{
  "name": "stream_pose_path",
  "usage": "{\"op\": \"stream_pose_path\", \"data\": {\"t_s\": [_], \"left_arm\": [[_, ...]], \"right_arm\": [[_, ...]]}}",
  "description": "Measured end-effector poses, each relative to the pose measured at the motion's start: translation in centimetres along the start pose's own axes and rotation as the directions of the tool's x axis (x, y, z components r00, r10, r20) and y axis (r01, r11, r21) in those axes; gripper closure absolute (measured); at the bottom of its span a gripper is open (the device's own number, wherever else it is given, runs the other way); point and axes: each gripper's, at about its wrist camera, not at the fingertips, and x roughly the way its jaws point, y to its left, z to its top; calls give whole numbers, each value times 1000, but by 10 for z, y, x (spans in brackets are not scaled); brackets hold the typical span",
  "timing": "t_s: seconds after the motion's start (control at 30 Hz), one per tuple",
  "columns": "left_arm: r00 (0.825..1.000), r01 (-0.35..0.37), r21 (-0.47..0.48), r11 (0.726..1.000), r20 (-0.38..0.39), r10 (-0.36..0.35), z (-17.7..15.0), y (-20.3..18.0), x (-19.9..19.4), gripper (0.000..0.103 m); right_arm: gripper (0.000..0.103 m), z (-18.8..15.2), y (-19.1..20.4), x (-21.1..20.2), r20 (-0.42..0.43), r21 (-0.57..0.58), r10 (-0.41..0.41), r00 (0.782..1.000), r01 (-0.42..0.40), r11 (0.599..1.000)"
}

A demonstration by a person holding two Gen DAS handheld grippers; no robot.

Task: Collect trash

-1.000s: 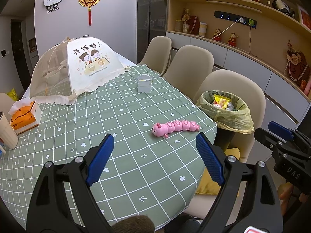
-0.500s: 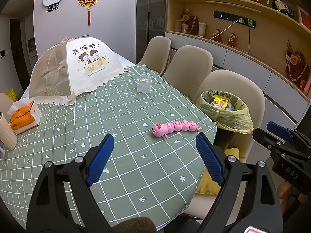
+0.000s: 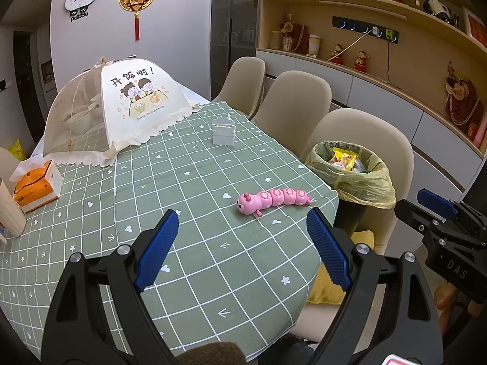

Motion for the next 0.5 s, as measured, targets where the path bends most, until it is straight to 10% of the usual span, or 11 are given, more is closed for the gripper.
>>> {"op": "stream_pose_path", "data": {"t_s": [0.5], "left_arm": [[999,29,5,1000,-23,-29,-3,5,7,21]], "right_arm": [[47,0,0,2,-6,1,-15,1000,15,1000]]}}
